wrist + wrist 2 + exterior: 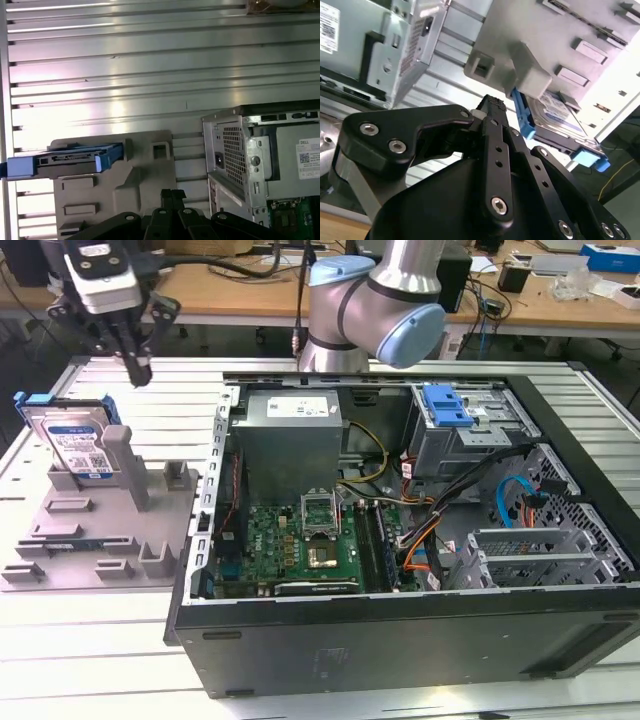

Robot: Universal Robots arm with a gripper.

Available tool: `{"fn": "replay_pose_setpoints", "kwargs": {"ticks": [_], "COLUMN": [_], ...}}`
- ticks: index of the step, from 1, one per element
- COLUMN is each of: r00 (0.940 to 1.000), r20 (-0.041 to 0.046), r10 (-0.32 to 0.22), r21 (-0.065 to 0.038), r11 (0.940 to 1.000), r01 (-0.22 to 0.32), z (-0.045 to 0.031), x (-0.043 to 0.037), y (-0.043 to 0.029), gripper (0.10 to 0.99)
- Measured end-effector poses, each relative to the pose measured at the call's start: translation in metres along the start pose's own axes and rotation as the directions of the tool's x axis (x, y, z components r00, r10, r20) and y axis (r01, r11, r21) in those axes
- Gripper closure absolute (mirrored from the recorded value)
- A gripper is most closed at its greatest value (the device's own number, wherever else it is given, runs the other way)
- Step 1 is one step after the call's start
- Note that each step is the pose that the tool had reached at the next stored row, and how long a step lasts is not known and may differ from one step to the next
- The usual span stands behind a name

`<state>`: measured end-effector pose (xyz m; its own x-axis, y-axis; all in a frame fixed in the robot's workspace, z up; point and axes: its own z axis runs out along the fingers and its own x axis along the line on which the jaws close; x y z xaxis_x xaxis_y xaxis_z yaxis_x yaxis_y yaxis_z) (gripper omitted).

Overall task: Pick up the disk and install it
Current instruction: 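Reach for the disk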

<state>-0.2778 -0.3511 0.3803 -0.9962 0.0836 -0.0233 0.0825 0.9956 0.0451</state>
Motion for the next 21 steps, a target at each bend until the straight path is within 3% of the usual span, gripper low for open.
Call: {"fn": "replay_pose_setpoints", "kwargs": {"ticks": [13, 21], "r00": [1.0, 1.0], "r20": [0.0, 0.0001], "r10": [0.0, 0.002], "r21": [0.0, 0.0], "r11": [1.0, 1.0], "r01": [0.0, -0.002], "z": [0.0024, 0.0034], "x": [0.0557, 0.0772], "y": [0.0101, 0.0199], "gripper": [0.98, 0.98]}}
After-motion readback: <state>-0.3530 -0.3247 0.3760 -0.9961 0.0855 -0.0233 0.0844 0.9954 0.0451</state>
